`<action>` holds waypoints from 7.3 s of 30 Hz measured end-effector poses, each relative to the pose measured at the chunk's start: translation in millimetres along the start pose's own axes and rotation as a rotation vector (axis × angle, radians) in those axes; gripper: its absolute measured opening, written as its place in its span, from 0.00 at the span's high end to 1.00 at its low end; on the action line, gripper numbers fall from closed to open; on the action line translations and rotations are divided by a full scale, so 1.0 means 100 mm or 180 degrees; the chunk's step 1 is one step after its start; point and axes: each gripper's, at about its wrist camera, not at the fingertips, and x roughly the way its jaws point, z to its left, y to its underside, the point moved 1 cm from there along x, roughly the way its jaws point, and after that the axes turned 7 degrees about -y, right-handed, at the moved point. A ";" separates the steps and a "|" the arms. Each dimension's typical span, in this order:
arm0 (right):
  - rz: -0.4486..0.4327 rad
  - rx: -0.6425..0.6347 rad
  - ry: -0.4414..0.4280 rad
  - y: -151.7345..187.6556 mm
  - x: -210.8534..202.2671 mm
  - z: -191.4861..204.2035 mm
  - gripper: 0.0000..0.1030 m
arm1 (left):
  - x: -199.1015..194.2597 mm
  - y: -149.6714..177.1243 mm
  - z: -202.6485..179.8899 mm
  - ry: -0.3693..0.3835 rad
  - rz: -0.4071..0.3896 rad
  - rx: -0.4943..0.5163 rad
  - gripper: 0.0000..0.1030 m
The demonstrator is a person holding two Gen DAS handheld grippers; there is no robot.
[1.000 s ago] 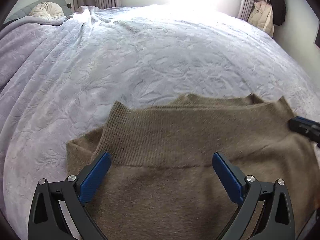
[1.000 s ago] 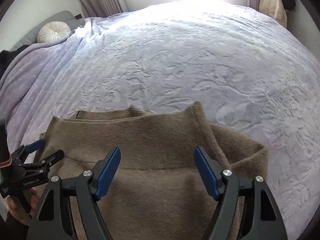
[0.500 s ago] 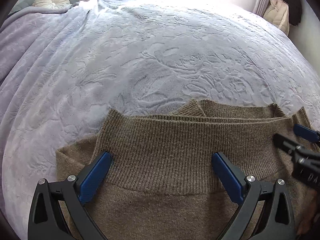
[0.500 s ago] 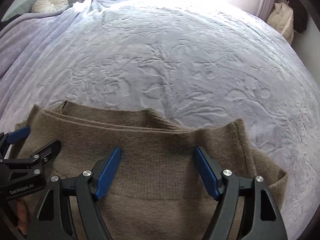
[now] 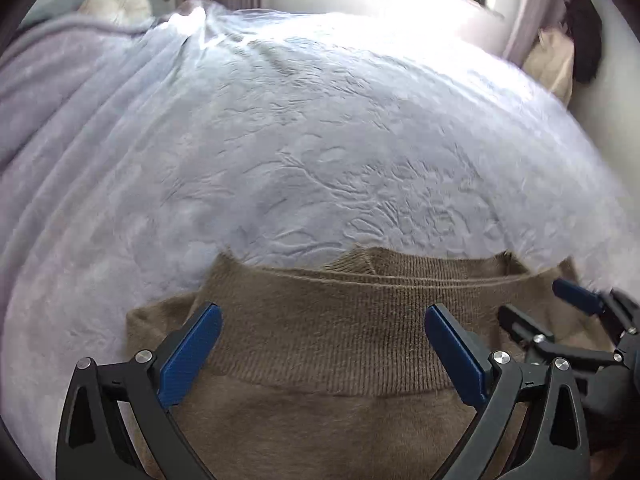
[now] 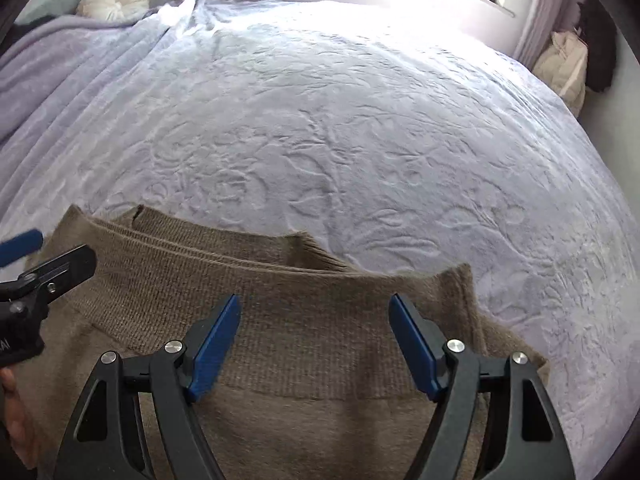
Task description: Fold small clothes
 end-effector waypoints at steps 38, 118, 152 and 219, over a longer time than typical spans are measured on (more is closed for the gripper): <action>-0.0079 0.0045 -0.0316 1.22 -0.92 0.11 0.21 | -0.91 1.30 0.23 0.0325 -0.0071 0.0025 0.01; 0.0121 0.0168 -0.0386 0.44 -0.17 0.26 0.07 | 0.06 0.82 0.93 0.1772 0.0658 -0.0449 0.18; 0.0133 0.0267 0.0137 0.99 -0.52 0.51 0.03 | 0.01 0.83 1.03 0.1401 0.0592 -0.0566 0.80; -0.0201 0.0510 -0.0550 1.85 -1.04 -1.71 0.00 | -0.83 0.58 -2.67 0.0350 0.1100 0.0478 0.16</action>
